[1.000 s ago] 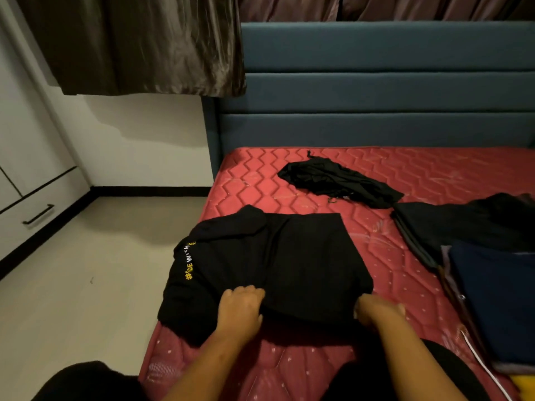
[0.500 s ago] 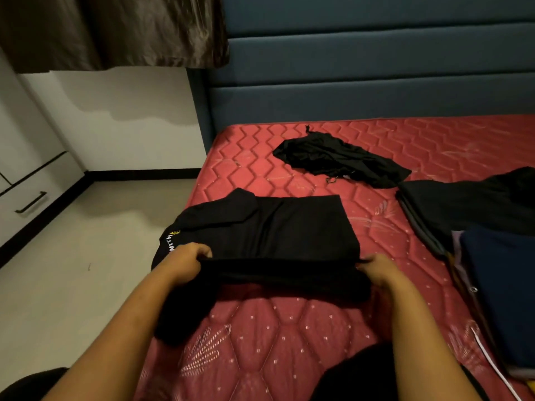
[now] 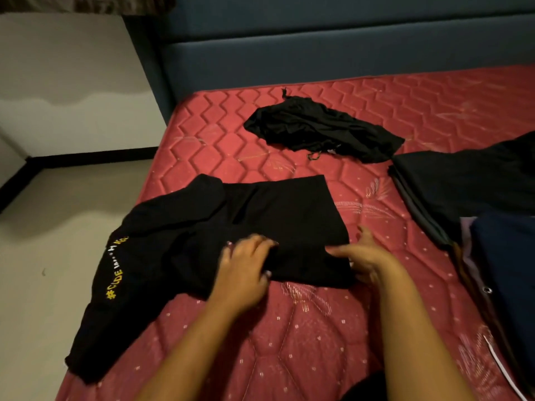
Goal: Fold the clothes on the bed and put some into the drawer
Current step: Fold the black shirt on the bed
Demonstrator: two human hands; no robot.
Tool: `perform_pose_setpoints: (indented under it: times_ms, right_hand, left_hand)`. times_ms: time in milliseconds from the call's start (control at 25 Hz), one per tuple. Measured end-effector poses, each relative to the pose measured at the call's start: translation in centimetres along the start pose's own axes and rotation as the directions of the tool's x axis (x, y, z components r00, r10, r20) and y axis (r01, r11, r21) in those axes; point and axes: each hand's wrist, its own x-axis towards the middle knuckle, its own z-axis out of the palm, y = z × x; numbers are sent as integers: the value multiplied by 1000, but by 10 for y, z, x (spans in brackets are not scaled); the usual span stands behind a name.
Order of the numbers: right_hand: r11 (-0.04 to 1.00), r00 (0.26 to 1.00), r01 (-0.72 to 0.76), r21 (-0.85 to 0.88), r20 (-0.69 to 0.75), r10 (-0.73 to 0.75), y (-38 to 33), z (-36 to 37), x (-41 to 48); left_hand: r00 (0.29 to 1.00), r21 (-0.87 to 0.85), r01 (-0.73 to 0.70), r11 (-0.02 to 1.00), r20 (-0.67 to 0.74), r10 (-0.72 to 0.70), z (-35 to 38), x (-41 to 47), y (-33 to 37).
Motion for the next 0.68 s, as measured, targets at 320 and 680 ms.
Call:
perform_pose_setpoints:
  times_ms: [320, 680]
  right_hand:
    - [907, 926, 206, -368, -226, -302, 8, -53, -19]
    - [891, 834, -39, -452, -506, -221, 22, -76, -35]
  left_hand:
    - [999, 94, 31, 995, -47, -27, 44, -16, 47]
    - [1000, 89, -18, 996, 9, 17, 49, -47, 91]
